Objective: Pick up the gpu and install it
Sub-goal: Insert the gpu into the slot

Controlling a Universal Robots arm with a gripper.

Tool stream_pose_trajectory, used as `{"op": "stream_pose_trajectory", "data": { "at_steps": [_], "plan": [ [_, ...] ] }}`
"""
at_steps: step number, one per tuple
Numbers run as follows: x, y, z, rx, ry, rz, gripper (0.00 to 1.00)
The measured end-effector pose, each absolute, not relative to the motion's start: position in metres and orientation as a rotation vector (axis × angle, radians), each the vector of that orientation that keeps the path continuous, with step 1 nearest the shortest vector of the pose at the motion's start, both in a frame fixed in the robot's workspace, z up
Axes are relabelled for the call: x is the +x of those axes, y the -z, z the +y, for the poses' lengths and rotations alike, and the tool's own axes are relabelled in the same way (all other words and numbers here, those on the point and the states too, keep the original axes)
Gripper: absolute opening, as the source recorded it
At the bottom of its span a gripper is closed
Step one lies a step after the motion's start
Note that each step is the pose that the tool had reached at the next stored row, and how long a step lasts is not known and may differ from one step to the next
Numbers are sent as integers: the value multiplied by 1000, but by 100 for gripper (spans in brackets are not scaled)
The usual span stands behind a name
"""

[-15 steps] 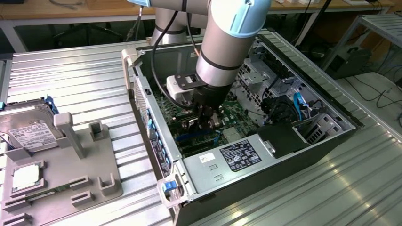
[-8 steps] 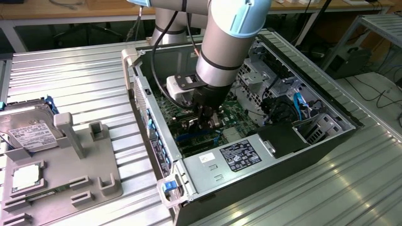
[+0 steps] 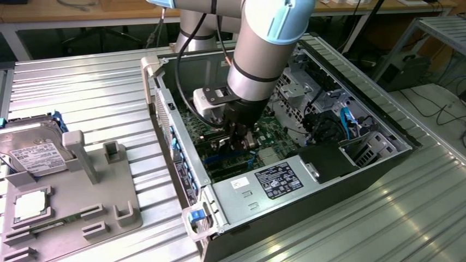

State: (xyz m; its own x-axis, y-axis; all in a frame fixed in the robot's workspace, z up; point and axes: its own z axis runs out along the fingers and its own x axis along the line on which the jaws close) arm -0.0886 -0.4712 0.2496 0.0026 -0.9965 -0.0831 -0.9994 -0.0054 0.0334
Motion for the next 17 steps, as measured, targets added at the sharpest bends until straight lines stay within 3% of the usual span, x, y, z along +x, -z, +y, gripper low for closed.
{"op": "stream_pose_trajectory", "data": {
  "at_steps": [17],
  "plan": [
    [-90, -248, -471, -2199, -128, 2190, 28]
  ]
}}
